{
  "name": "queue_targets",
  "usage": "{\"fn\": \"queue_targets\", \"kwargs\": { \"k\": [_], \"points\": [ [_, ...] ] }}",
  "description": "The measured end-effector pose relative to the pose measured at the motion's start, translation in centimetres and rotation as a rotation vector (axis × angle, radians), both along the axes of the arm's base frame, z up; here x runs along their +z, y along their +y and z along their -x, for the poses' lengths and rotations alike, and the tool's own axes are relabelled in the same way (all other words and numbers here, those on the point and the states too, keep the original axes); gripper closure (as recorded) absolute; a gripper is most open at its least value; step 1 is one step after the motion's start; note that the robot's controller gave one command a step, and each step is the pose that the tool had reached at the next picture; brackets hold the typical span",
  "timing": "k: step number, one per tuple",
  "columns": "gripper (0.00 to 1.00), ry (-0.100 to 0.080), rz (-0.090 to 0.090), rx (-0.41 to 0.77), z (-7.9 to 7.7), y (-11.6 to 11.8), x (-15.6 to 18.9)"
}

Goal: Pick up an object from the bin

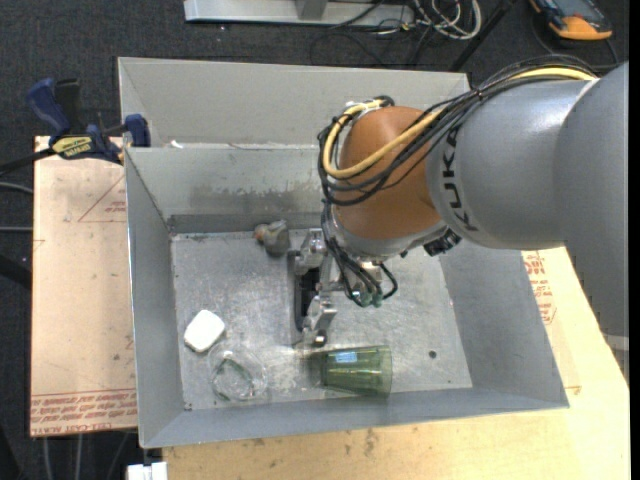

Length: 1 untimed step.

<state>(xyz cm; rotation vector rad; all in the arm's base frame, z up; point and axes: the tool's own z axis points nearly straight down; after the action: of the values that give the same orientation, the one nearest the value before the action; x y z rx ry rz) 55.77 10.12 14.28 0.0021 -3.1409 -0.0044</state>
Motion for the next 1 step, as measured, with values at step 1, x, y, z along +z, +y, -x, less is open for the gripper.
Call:
{"fn": "queue_targets", "kwargs": {
  "k": [1],
  "points": [
    [0.00, -0.002, 0.001, -0.001, -0.05, -0.09, 0.10]
  ]
}}
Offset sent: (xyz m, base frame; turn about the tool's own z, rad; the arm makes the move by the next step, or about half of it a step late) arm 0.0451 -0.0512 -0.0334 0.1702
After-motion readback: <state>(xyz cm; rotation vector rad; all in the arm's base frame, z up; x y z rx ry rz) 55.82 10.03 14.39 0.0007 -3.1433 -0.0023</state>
